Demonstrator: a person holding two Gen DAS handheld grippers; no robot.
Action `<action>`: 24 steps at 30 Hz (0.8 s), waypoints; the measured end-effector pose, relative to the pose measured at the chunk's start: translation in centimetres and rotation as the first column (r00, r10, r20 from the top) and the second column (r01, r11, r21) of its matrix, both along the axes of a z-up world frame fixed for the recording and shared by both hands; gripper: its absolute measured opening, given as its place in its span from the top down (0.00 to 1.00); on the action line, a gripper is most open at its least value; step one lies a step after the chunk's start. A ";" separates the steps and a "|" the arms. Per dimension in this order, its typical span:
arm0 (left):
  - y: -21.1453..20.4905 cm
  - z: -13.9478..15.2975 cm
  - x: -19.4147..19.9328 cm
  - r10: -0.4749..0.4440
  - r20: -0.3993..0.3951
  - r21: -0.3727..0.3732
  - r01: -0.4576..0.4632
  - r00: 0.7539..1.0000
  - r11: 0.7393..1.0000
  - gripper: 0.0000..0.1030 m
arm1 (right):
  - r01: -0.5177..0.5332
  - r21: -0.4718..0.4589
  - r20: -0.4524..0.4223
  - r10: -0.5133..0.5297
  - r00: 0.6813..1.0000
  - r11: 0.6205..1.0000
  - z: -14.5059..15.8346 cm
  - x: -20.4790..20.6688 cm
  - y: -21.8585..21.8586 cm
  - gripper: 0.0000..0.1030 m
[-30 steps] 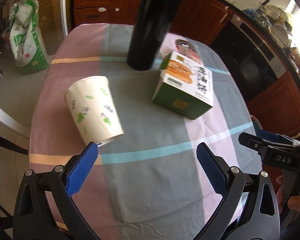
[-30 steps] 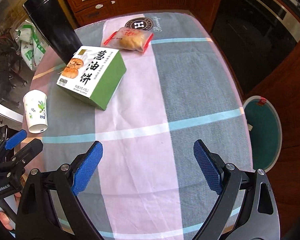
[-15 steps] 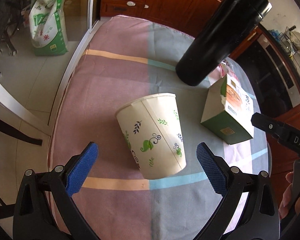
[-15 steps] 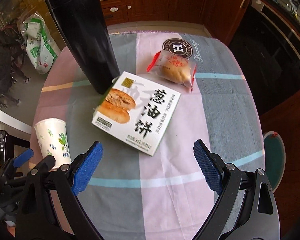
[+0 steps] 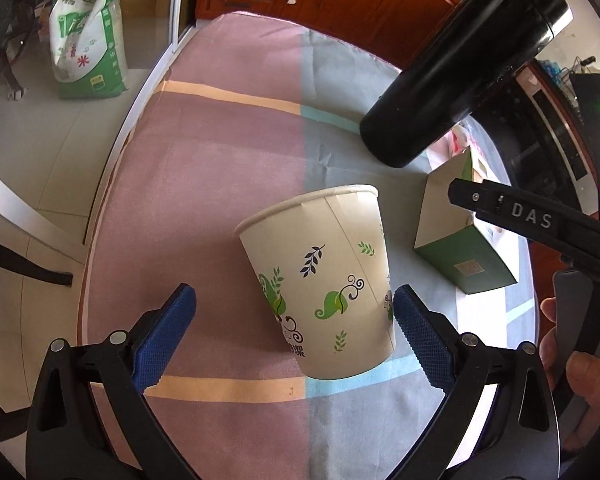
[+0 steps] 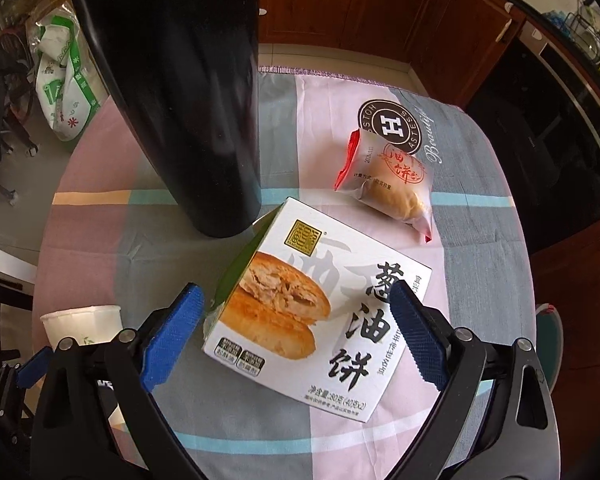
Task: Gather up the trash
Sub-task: 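Grasp the white paper cup with the left tool while the right tool approaches the green box, then lift the paper cup with the left tool while the right tool grasps the pastry box edge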
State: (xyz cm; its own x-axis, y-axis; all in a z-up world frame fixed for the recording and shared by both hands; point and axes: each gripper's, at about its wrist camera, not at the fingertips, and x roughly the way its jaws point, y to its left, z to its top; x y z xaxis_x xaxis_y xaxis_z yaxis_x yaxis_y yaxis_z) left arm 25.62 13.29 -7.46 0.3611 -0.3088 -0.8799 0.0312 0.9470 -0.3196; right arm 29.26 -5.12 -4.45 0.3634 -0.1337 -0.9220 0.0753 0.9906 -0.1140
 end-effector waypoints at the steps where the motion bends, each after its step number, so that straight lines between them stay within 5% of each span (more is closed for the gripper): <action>1: -0.2 -0.1 0.1 -0.007 -0.001 0.001 0.007 1.000 1.000 0.04 | 0.001 -0.021 0.002 -0.001 1.000 1.000 -0.3 0.0 -0.1 0.10; 12: -3.7 -1.0 0.9 -0.103 0.004 0.049 0.102 0.995 0.994 0.06 | 0.053 0.035 0.030 -0.054 0.998 0.998 -0.4 -3.4 -5.3 0.07; 16: -5.1 -0.9 0.8 -0.153 0.001 0.022 0.153 0.988 0.988 0.37 | 0.075 0.074 0.024 -0.077 0.997 0.994 -0.5 -5.0 -7.3 0.07; 24: -8.7 -0.2 -0.8 -0.256 0.030 0.066 0.254 0.966 0.965 0.37 | 0.115 0.086 0.027 -0.117 0.993 0.990 -0.5 -8.5 -10.5 0.08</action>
State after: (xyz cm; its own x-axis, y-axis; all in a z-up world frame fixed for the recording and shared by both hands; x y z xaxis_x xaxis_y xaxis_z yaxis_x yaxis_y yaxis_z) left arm 24.84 4.54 -7.62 0.3112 -0.3413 -0.8870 0.2855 0.9238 -0.2553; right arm 20.75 -15.58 -5.00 0.3795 -0.0993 -0.9199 0.1925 0.9809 -0.0265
